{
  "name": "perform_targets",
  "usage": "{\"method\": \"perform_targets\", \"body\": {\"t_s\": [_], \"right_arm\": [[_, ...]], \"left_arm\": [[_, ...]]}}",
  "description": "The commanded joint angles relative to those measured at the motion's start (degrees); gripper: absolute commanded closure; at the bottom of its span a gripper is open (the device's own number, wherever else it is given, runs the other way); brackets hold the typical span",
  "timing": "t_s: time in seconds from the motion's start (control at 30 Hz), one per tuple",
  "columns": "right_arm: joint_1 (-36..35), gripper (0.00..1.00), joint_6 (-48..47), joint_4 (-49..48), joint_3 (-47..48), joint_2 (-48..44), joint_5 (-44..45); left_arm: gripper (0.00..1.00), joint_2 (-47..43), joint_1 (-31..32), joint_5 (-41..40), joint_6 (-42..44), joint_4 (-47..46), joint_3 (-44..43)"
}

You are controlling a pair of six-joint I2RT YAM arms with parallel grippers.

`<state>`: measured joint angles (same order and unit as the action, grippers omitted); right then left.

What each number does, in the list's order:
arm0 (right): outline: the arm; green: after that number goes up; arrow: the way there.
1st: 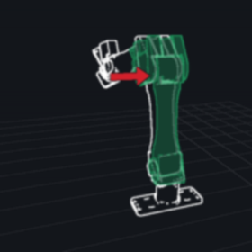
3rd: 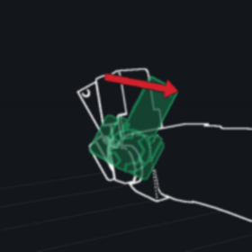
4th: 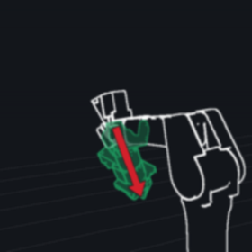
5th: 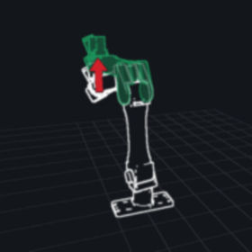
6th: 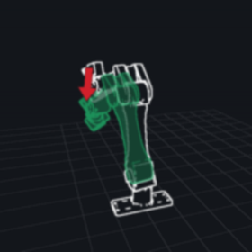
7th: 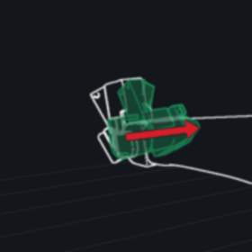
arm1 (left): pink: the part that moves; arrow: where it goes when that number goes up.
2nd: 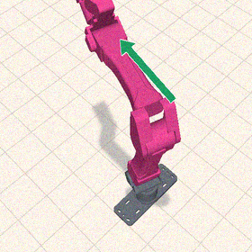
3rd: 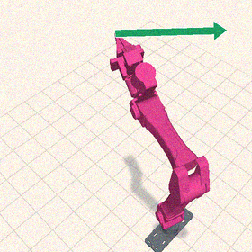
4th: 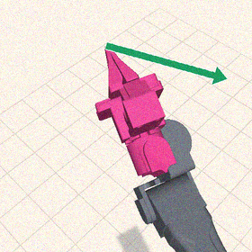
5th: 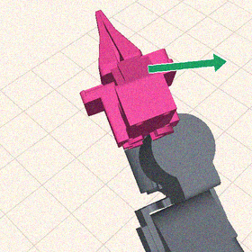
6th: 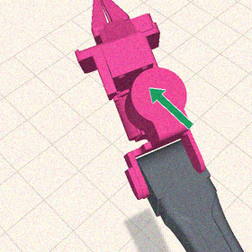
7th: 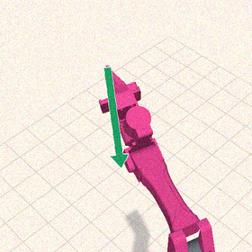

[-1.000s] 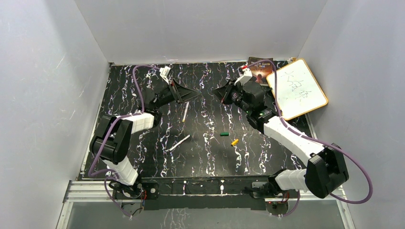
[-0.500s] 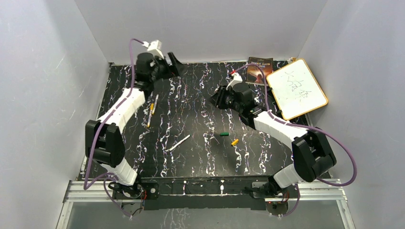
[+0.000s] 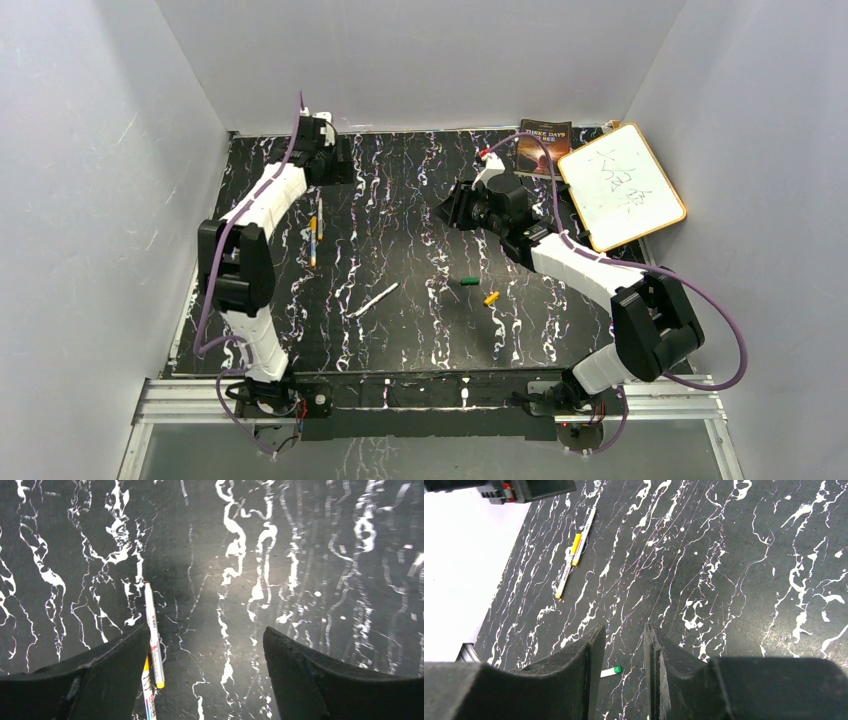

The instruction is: Insert the pens into the pen caps

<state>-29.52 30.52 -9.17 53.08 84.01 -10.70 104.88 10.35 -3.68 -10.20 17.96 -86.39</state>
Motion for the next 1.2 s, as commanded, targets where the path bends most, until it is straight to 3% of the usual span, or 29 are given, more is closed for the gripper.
{"method": "perform_targets", "body": {"t_s": [0.0,0.23,0.43,0.6,1.17], "right_arm": [[-0.01,0.68,-0.30,-2.82,-0.12,-0.24,-0.37],[-0.01,0.67,-1.02,-1.34,-0.55,-0.80,-0.14],[-0.01,0.68,-1.18,-0.81,-1.60,-1.30,0.22],[0.09,0.68,-0.99,-0.69,-2.01,-1.65,0.21],[0.16,0.68,-0.73,-0.76,-3.72,-2.78,-0.21]], "left_arm": [[0.26,4.73,-0.18,-5.29,-1.70,11.00,-7.49],[0.41,10.09,-0.21,-8.27,-6.40,12.48,-9.57],[0.36,14.49,-0.22,-10.85,-9.21,16.73,-11.30],[0.38,15.70,-0.24,-11.01,-10.38,16.27,-9.61],[0.44,11.84,-0.22,-9.53,-11.15,15.41,-0.22]]}}
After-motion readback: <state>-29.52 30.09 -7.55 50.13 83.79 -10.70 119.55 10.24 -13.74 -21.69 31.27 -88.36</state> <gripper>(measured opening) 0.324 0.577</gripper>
